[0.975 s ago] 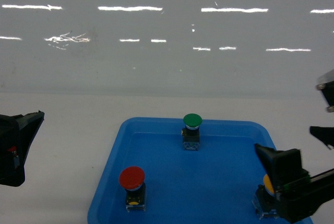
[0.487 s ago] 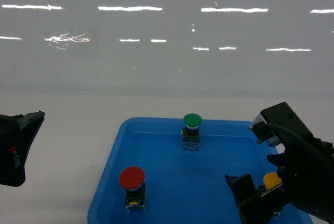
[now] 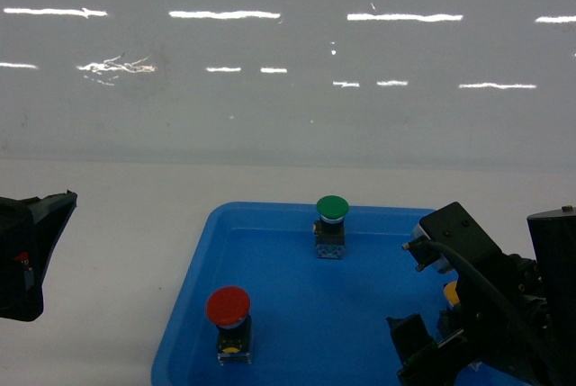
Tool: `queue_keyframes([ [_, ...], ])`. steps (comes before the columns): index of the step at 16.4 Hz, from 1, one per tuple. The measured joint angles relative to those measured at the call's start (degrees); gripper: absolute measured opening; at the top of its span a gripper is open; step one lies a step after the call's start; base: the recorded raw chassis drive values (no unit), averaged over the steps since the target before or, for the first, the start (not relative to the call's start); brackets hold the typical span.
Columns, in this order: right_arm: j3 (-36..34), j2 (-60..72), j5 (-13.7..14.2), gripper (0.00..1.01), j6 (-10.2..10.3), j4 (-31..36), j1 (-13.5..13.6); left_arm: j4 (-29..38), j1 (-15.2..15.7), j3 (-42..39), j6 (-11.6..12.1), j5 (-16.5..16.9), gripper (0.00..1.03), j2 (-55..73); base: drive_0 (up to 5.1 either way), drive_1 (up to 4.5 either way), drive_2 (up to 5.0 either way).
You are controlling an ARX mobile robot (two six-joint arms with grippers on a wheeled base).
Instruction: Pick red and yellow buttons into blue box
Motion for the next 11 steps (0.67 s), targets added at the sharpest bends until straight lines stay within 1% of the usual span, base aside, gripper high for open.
queue_keyframes([
  [1,0.0,-0.02,0.0,0.71,-0.35,-0.17,-0.02,-0.02,0.0,0.0,0.0,0.02,0.98,0.0,0.0,0.0,0.0],
  [3,-0.33,-0.07,0.22,0.51,-0.33,-0.11,-0.04,0.0,0.0,0.0,0.0,0.02,0.98,0.0,0.0,0.0,0.0],
  [5,-1.07,-0.42,1.07,0.33,-0.33,-0.04,0.02,0.0,0.0,0.0,0.0,0.02,0.98,0.0,0.0,0.0,0.0],
  [6,-1.36,-0.85,1.46,0.29,-0.31,0.22,0.02,0.0,0.0,0.0,0.0,0.0,0.98,0.0,0.0,0.0,0.0],
  [7,-1.73,-1.51,1.6,0.29,-0.28,0.28,0.02,0.0,0.0,0.0,0.0,0.02,0.98,0.0,0.0,0.0,0.0],
  [8,-4.7,-6.54,2.23,0.29,1.77,1.46,0.0,0.0,0.0,0.0,0.0,0.0,0.98,0.0,0.0,0.0,0.0],
  [10,-6.38,-10.54,2.51,0.29,2.93,2.14,-0.59,0.0,0.0,0.0,0.0,0.02,0.98,0.0,0.0,0.0,0.0],
  [11,-8.02,-15.28,2.8,0.29,4.04,2.82,-2.08,0.0,0.0,0.0,0.0,0.02,0.98,0.0,0.0,0.0,0.0],
])
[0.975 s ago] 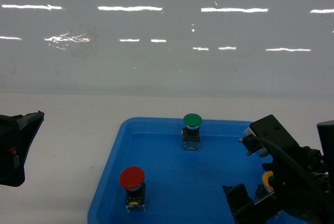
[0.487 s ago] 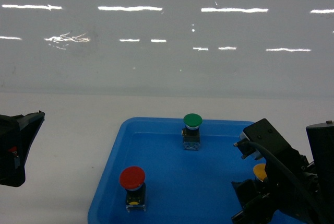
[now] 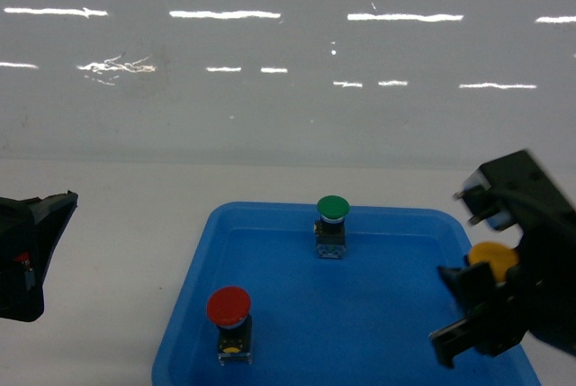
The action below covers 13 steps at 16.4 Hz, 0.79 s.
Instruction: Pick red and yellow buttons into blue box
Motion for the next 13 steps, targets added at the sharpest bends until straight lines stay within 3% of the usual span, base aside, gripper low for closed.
queue_keyframes([
  [5,-7.76,-17.55,4.76,0.28,2.32,0.17,-4.39,0.0,0.0,0.0,0.0,0.0,0.98,0.0,0.0,0.0,0.0],
  [7,-12.48,-26.29,6.38,0.28,2.78,-1.86,-4.63,0.0,0.0,0.0,0.0,-0.02,0.98,0.0,0.0,0.0,0.0],
  [10,-20.09,-39.47,8.92,0.28,3.67,-7.56,-3.34,0.0,0.0,0.0,0.0,0.0,0.98,0.0,0.0,0.0,0.0],
  [13,-24.61,-45.42,11.39,0.28,3.65,-9.11,-0.39,0.0,0.0,0.0,0.0,0.0,0.98,0.0,0.0,0.0,0.0],
])
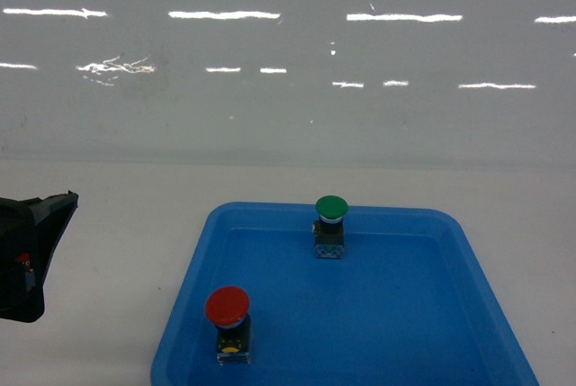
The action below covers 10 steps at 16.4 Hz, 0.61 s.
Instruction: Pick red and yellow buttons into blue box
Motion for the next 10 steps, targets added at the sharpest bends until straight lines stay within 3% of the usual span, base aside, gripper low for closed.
queue_keyframes([
  [5,-0.02,1.97,0.59,0.28,-1.11,2.29,0.26,-0.07,-0.02,0.0,0.02,-0.02,0.98,0.0,0.0,0.0,0.0],
  [7,-0.02,1.97,0.63,0.28,-1.14,2.25,0.26,-1.88,-2.03,0.68,-0.09,-0.07,0.98,0.13,0.0,0.0,0.0],
  [10,-0.02,1.97,0.63,0.28,-1.14,2.23,0.26,-6.99,-7.63,7.5,-2.75,1.57,0.98,5.4,0.0,0.0,0.0],
])
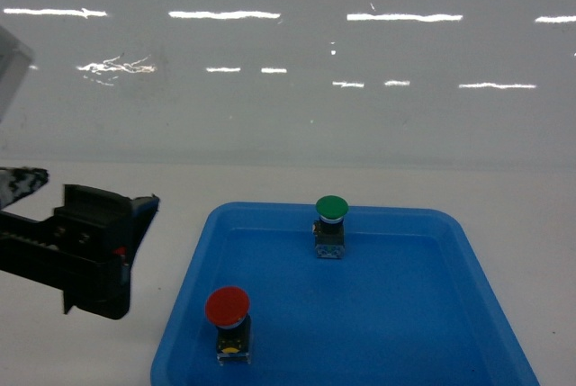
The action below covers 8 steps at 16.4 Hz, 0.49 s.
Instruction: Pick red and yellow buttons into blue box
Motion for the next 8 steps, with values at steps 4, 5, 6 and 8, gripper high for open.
queue_keyframes([
  [4,0.0,0.0,0.0,0.28,0.0,0.0,0.0,0.35,-3.76,6.6,-2.51,1.33,0.98,5.77,0.0,0.0,0.0],
  [5,0.0,0.0,0.0,0.28,0.0,0.0,0.0,-0.76,-4.7,7.74,-3.39,1.77,0.98,7.43,0.0,0.0,0.0],
  [6,0.0,0.0,0.0,0.28,0.0,0.0,0.0,-1.57,-5.4,8.22,-4.02,2.01,0.98,8.5,0.0,0.0,0.0],
  [8,0.0,0.0,0.0,0.28,0.0,0.0,0.0,-4.59,-7.87,10.27,-5.38,2.49,0.98,12.31,0.0,0.0,0.0],
])
